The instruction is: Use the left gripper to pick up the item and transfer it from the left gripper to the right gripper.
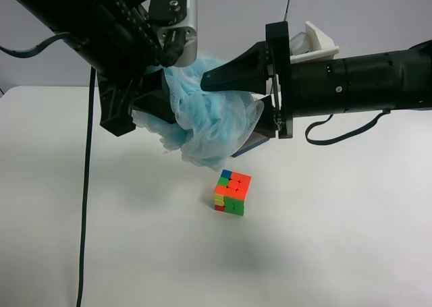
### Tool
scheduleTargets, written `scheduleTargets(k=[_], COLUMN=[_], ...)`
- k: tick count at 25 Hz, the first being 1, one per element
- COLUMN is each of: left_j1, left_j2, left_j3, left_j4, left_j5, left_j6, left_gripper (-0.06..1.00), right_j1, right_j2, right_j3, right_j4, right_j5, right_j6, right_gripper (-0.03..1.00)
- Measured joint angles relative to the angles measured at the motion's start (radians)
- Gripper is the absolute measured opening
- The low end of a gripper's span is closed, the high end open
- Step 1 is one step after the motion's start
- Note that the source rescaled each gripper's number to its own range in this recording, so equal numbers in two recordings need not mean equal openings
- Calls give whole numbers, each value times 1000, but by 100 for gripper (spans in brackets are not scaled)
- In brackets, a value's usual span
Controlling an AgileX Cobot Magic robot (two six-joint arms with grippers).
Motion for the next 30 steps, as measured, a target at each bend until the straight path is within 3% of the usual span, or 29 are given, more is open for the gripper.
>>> scheduleTargets(k=[2, 4, 12, 13, 14, 16, 17, 19, 22, 30], left_j1=[0, 1, 1, 1, 1, 0, 0, 0, 0, 0], left_j2=[0, 0, 0, 0, 0, 0, 0, 0, 0, -70], left_j3=[0, 0, 0, 0, 0, 0, 0, 0, 0, 0], left_j4=[6, 12, 16, 18, 23, 25, 28, 29, 29, 30], left_j5=[4, 7, 7, 7, 6, -2, -4, -5, -7, 5], left_j6=[0, 0, -40, -54, -62, -79, -88, -96, -97, -123], left_gripper=[1, 0, 1, 5, 18, 60, 75, 92, 98, 99], right_j1=[0, 0, 0, 0, 0, 0, 0, 0, 0, 0], right_j2=[0, 0, 0, 0, 0, 2, 2, 6, 8, 8], right_j3=[0, 0, 0, 0, 0, 0, 0, 0, 0, 0], right_j4=[3, 6, 6, 7, 7, 6, 5, 2, 1, 0], right_j5=[-1, -1, -4, -6, -8, -13, -20, -24, -26, -26], right_j6=[-2, -2, -2, -2, -2, -1, 2, 13, 22, 23], right_gripper=[21, 5, 4, 4, 4, 4, 4, 4, 3, 2])
